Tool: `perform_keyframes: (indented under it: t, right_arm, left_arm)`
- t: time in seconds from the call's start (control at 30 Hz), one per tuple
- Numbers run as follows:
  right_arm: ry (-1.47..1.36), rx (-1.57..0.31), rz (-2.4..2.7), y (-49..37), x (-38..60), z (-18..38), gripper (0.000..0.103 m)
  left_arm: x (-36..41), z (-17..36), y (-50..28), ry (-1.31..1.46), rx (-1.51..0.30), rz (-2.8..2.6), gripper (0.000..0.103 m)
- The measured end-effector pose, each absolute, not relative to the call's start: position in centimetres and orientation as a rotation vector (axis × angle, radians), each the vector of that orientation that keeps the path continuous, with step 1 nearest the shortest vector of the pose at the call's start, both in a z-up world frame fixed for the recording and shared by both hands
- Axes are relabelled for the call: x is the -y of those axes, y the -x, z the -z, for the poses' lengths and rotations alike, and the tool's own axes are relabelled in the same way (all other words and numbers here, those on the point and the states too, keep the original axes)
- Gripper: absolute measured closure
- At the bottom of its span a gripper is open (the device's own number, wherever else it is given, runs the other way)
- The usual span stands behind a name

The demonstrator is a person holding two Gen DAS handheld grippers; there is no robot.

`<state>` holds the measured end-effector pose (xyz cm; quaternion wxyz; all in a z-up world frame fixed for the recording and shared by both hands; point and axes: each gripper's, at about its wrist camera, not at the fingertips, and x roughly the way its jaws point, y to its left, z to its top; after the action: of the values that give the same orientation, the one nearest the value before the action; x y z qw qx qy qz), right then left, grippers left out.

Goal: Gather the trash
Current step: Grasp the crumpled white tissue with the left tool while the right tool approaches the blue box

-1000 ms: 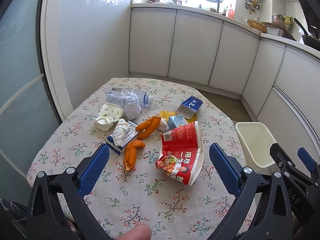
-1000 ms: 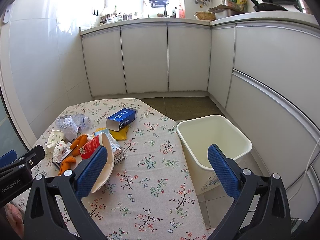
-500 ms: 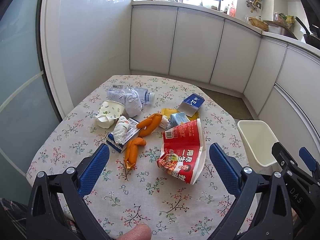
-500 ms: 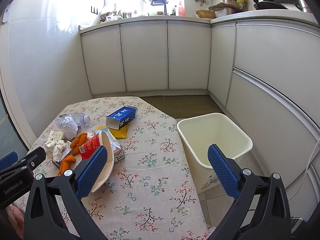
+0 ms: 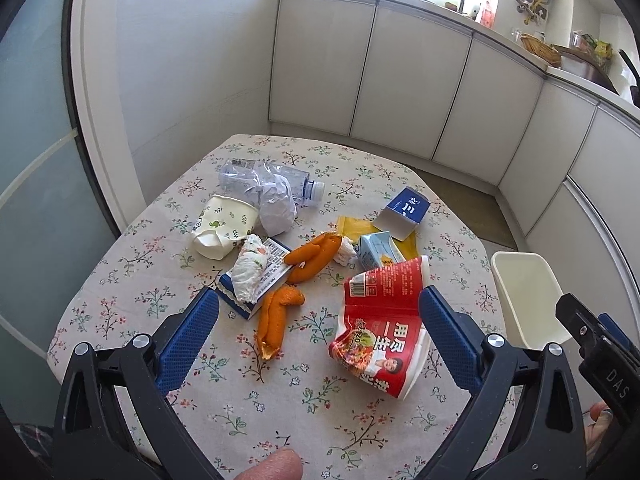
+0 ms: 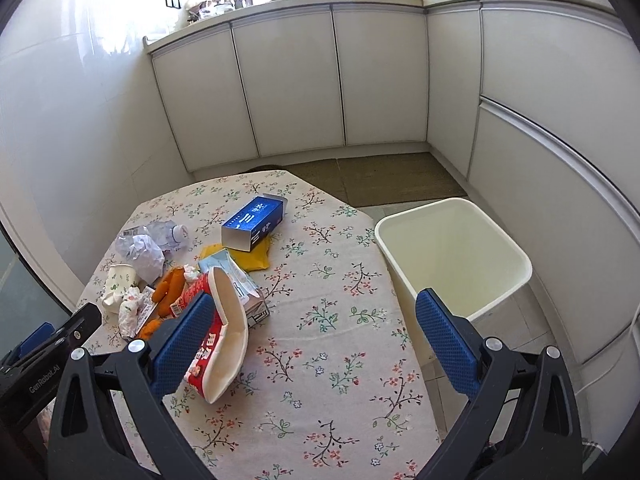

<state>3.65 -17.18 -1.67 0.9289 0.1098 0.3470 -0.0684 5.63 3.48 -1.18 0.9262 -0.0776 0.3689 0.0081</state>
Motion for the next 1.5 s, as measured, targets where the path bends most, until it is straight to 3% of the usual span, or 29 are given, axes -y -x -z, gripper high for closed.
perform_keyframes:
  t: [0.33, 0.53, 0.97, 1.07, 1.27, 1.5]
  right_arm:
    - [-0.251, -0.799, 0.051, -11.4, 16.0, 0.8, 0.005]
    - [-0.332, -0.855, 0.077, -13.6, 17.8, 3.6, 0.005]
    - [-0.534, -0.981, 0.016, -16.2, 19.7, 6.4, 0.005]
    - [-0.565, -0.982, 0.026, -16.3, 20.0, 6.6, 0.005]
    - [-0.636, -1.020, 0.003, -16.8, 20.8, 7.5, 0.005]
    - [-0.606, -1.045, 0.014, -17.9, 20.4, 8.2, 0.005]
  left_arm:
    - [-6.5, 1.8, -15.6, 0.193, -0.902, -0.027, 0.007]
    - [-8.1, 2.0, -23.0, 0.190, -0.999, 0.014, 0.007]
    - [-9.1, 8.7, -30.8, 0.180, -1.193, -0.026, 0.009]
    - [-8.1, 9.7, -31.4, 0.138, -1.211, -0.044, 0.020]
    - [-7.7, 10.4, -31.0, 0.101, -1.188, -0.070, 0.063]
    - [-8.8, 8.3, -28.8, 0.212, -1.157, -0.053, 0.068]
